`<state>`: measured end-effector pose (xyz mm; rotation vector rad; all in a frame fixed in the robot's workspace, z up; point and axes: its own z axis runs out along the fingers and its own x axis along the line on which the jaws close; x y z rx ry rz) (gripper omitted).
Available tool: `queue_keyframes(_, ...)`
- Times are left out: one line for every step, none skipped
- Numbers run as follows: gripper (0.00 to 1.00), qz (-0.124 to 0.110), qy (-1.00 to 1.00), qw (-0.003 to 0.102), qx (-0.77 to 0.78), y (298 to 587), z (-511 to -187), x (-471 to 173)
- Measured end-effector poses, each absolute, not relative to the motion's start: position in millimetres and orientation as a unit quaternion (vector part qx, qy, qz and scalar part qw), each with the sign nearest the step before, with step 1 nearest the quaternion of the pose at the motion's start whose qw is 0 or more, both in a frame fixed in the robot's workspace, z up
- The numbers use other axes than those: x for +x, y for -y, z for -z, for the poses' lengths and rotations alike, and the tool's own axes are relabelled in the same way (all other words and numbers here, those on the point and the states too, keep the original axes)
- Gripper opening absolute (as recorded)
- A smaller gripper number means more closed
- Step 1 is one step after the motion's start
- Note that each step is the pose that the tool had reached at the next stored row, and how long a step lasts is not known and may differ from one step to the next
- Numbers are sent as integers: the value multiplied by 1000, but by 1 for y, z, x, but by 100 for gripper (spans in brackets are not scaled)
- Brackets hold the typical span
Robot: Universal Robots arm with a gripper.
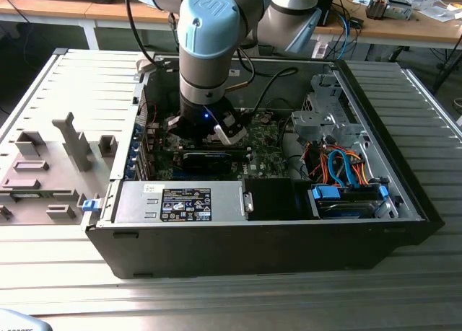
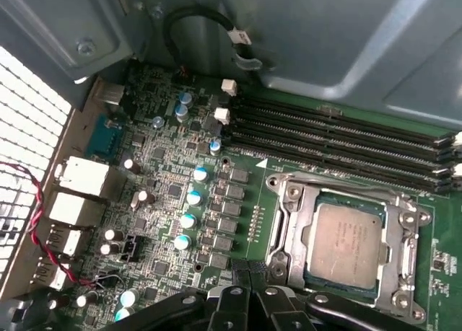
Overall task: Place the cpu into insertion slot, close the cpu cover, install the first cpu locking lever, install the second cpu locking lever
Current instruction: 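Install the second cpu locking lever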
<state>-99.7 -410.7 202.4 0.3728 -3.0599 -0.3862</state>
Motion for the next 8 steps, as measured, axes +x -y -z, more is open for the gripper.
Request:
queue_keyframes(11,120,985,18,120,411,-203,-99)
queue_keyframes(11,114,986,19,120,410,-203,-97)
queue_keyframes(11,107,987,20,120,409,-203,-94)
queue_keyframes(11,102,987,21,119,408,-203,-92)
queue_keyframes(11,96,988,23,119,405,-203,-88)
queue_keyframes(11,94,988,24,119,401,-203,-86)
queue_keyframes(11,93,988,24,119,395,-203,-82)
queue_keyframes(11,93,988,24,119,393,-203,-78)
